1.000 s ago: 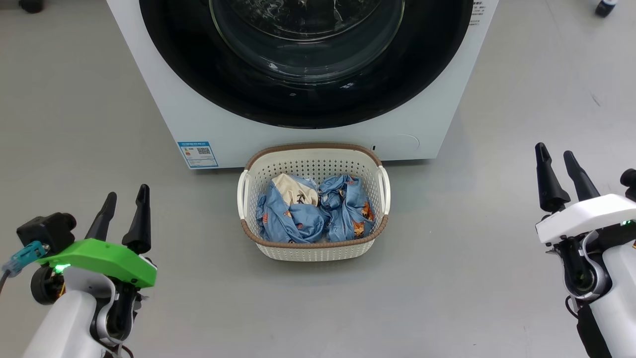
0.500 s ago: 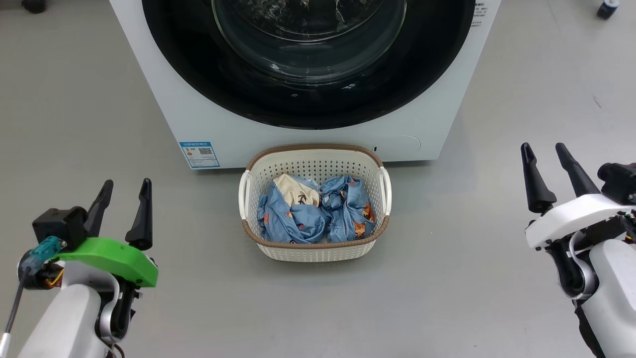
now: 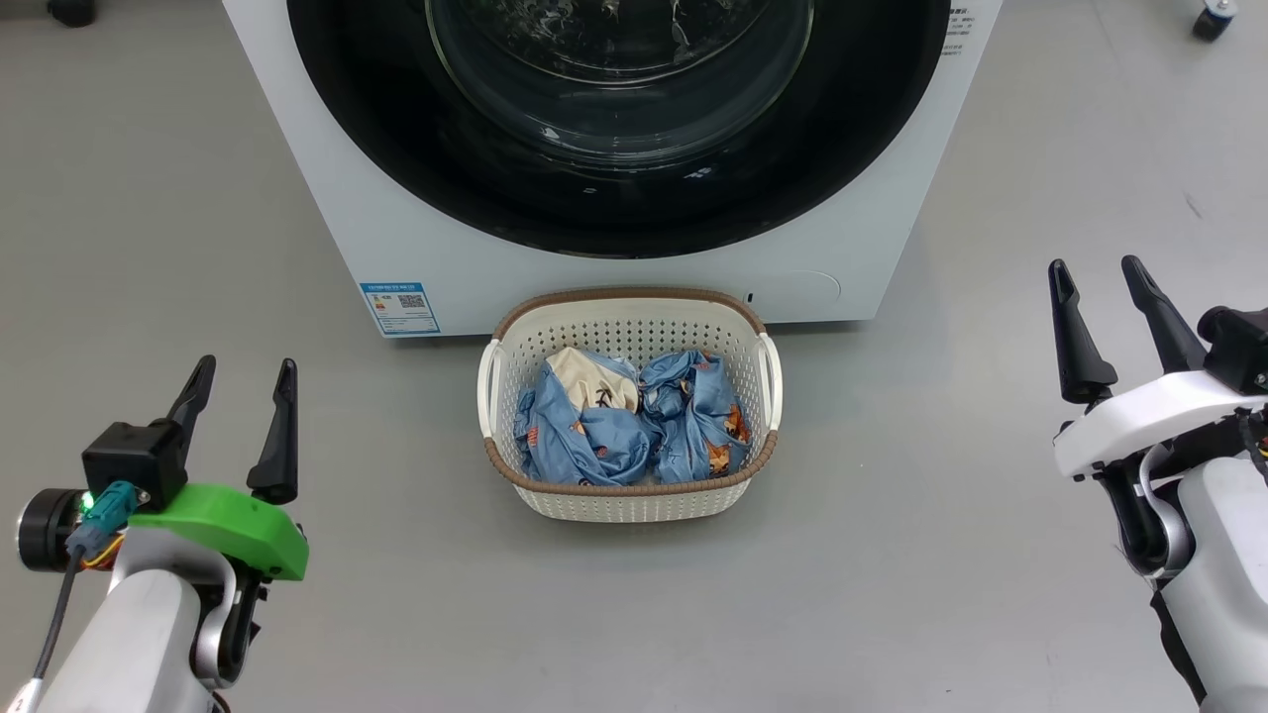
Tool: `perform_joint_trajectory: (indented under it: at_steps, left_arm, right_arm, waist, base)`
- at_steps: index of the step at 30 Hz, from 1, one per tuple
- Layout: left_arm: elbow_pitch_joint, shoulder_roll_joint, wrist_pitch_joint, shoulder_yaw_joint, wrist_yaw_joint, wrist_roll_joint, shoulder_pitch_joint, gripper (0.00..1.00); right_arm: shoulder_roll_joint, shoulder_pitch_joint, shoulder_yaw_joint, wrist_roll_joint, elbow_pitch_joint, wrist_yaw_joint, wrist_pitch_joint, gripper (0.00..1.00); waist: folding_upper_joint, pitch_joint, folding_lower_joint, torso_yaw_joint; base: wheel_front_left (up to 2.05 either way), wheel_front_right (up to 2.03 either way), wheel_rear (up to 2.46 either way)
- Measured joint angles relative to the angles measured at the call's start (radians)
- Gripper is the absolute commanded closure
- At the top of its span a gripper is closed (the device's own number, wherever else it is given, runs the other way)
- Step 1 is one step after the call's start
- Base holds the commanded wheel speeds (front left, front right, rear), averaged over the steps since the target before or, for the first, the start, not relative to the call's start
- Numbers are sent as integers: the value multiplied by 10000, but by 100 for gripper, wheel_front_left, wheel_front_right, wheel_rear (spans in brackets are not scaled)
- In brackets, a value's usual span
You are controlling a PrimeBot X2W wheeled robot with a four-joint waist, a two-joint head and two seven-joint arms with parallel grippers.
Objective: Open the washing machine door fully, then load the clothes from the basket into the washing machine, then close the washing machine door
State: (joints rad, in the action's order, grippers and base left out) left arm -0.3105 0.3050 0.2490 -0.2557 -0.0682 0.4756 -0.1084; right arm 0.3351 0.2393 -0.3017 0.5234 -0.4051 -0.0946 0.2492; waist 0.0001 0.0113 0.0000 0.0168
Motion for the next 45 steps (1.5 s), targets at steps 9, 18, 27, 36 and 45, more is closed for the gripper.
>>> perform_joint_trajectory:
  at_steps: [9,18,27,36,45]
  left_arm:
    - [-314,-56,2,357,196,-27,1,0]
    - [-562,-117,2,606,437,-29,4,0]
    - [-621,-301,2,763,545,-94,3,0]
    - [-679,-313,2,817,556,-267,2,0]
    - [-686,-364,2,878,550,-372,-1,0]
  right_arm:
    - [-224,12,230,29,-173,-2,6,0]
    - [-372,12,422,54,-309,0,6,0]
    - [-380,12,408,42,-550,-10,6,0]
    - [-408,12,253,15,-836,-90,6,0]
    - [-443,12,180,-6,-1118,-102,6,0]
  waist:
    - [0,-3,0,-22]
    - [0,6,0,-51]
    - [0,31,0,-49]
    - [0,10,0,-35]
    - [0,10,0,-34]
  base:
    - [0,0,0]
    - [0,0,0]
    - [0,0,0]
    - [0,0,0]
    - [0,0,0]
